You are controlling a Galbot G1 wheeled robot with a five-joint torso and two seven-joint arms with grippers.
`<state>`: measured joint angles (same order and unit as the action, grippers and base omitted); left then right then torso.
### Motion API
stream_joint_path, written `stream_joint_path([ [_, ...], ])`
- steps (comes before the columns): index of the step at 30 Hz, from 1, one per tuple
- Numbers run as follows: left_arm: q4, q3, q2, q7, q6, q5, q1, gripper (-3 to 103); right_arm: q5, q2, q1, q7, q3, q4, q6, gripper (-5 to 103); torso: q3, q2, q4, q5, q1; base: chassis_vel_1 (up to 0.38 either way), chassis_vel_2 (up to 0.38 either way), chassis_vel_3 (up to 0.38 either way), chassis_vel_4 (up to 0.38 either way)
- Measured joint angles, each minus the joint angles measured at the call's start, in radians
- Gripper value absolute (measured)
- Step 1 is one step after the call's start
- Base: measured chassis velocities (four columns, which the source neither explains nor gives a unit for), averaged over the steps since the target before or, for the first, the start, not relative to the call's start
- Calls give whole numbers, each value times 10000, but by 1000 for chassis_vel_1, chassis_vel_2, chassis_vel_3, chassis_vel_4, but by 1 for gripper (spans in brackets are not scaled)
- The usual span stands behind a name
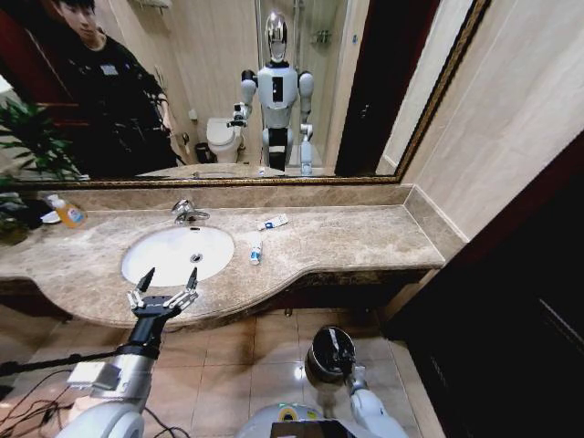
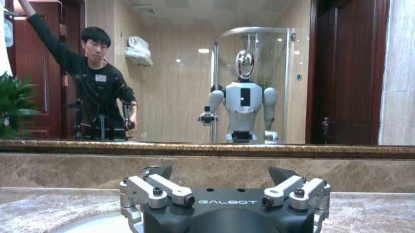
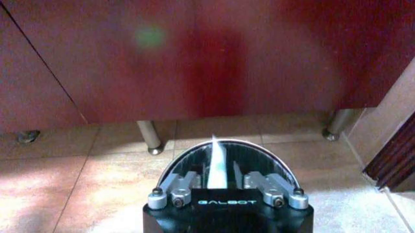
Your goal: Pick up the trash from the sink and place it in the trash bin.
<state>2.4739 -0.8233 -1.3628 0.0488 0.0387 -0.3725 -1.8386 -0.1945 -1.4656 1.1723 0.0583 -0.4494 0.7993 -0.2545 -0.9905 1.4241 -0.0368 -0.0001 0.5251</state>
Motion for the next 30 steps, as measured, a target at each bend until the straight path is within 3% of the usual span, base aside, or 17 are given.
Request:
stream_joint_path([
  [2,0,0,0,0,0,0,0,100,11,-11,59,-25,3,79,-2,40,0,0,0,0,0,0,0,0,0],
  [4,0,0,0,0,0,0,0,100,23,-17,80,-35,4,117,-2,40,0,0,0,0,0,0,0,0,0],
  [11,0,0,0,0,0,0,0,100,93,-88,156,-118,4,362,18,73,0,0,0,0,-1,0,0,0,0],
  [14,0,0,0,0,0,0,0,100,93,-102,179,-131,2,415,27,78,0,0,0,0,-2,0,0,0,0],
  [19,0,0,0,0,0,0,0,100,90,-139,300,-209,-2,708,47,97,0,0,0,0,-1,0,0,0,0],
  [30,0,0,0,0,0,0,0,100,70,-25,1005,-472,-35,2775,230,100,0,0,1,0,-1,0,0,0,0],
])
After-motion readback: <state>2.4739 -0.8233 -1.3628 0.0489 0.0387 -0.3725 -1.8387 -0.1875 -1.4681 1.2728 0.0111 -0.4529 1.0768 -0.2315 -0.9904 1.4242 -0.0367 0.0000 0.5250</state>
